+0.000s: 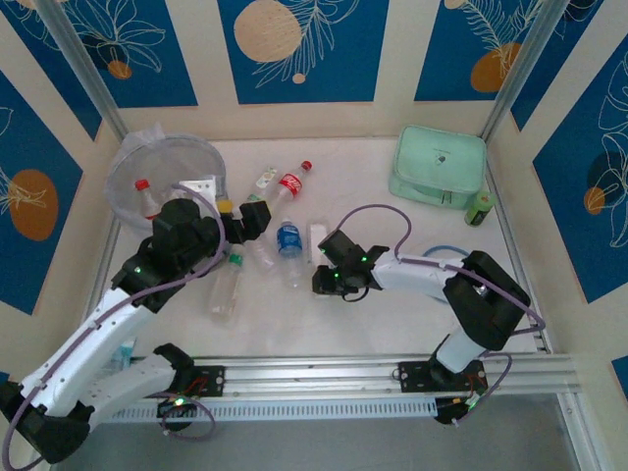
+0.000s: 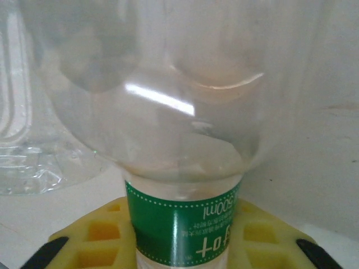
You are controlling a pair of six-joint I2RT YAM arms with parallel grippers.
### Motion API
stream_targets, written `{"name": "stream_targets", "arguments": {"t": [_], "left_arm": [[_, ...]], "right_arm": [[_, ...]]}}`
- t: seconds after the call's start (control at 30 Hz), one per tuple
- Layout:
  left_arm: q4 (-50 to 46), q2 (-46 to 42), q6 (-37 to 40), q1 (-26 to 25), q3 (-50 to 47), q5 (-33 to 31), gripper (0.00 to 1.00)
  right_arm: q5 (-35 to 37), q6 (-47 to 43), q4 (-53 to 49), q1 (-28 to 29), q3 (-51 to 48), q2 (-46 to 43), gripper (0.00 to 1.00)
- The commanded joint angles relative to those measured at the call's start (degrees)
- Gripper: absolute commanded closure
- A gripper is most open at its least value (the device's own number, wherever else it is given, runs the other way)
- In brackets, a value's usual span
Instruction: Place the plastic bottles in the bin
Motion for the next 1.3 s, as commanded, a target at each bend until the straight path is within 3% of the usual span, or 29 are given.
{"name": "stream_targets", "arguments": {"t": [0.0,0.23,0.4,0.57,0.77,1.0,1.27], "left_arm": [[-0.4,0.1,3.5,-2.0,4.0,-5.3,0.00],[-1.3,3.4,5.2,-4.3,8.3,-5.0,0.00],[1.0,4.2,7.0,-4.4,9.5,-0.7,0.00],[0.2,3.7,6.8,-4.3,10.1,1.1,0.00],[1.5,7.4,2.5,-4.9,11.9,3.7,0.00],[6.1,16.5,2.0,-10.0,15.5,3.8,0.00],[8.1,22.5,2.7,-12.2,19.8,2.1,0.00]], "right_arm": [[2.2,-1.3,-1.5,-0.8,-0.8,-4.0,0.80],[7.3,-11.2,4.3,-2.9,-6.3,-18.5,0.90],[9.3,-10.3,3.4,-9.1,-9.5,-26.3,1.00],[-1.7,-9.7,9.4,-17.6,-15.5,-35.3,1.00],[-21.1,-10.4,20.4,-24.6,-20.7,-42.6,1.00],[-35.2,-16.8,20.1,-23.3,-16.2,-41.7,1.00],[-30.7,-21.9,18.1,-15.2,-13.3,-38.5,1.00]]}}
